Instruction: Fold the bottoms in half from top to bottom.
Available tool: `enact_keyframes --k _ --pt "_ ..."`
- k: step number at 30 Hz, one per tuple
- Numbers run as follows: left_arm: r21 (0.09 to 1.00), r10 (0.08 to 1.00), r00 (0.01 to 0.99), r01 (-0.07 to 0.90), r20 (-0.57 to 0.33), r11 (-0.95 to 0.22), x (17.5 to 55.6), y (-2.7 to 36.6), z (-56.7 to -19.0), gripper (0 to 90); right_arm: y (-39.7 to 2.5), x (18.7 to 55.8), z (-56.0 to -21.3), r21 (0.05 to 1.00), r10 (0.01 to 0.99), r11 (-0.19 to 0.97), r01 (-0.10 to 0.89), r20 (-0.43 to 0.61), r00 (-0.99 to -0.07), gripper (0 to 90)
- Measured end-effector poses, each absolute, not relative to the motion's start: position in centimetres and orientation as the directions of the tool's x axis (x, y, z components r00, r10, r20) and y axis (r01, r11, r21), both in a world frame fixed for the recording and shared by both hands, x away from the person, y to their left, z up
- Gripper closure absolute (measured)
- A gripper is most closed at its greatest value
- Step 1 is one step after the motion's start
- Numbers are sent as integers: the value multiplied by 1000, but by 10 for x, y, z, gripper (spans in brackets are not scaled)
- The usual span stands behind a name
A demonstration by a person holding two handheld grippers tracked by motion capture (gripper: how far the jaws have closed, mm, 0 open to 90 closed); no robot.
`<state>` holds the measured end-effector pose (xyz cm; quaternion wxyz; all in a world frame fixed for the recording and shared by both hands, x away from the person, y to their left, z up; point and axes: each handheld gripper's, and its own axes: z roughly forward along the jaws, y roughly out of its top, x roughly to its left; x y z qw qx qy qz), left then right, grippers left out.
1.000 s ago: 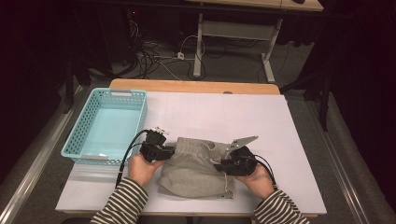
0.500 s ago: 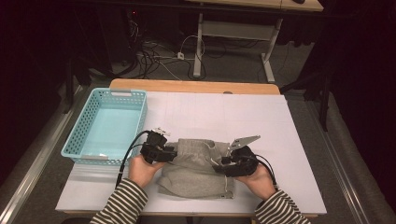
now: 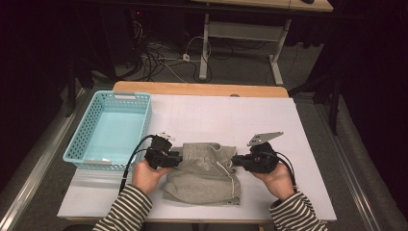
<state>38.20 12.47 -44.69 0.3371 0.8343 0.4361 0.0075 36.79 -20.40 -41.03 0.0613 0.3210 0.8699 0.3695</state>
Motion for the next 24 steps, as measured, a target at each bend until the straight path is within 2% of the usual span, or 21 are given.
enact_keyframes --k 4,10,24 --pt "569 732 621 722 -282 -394 382 125 -447 584 -197 379 -415 668 624 518 535 132 -770 893" --pt "567 729 623 721 -283 -397 381 125 -447 585 -182 390 -424 646 628 525 554 145 -764 896" --pt "542 695 658 711 -288 -448 360 126 -447 590 -178 368 -433 631 558 581 514 151 -816 887"
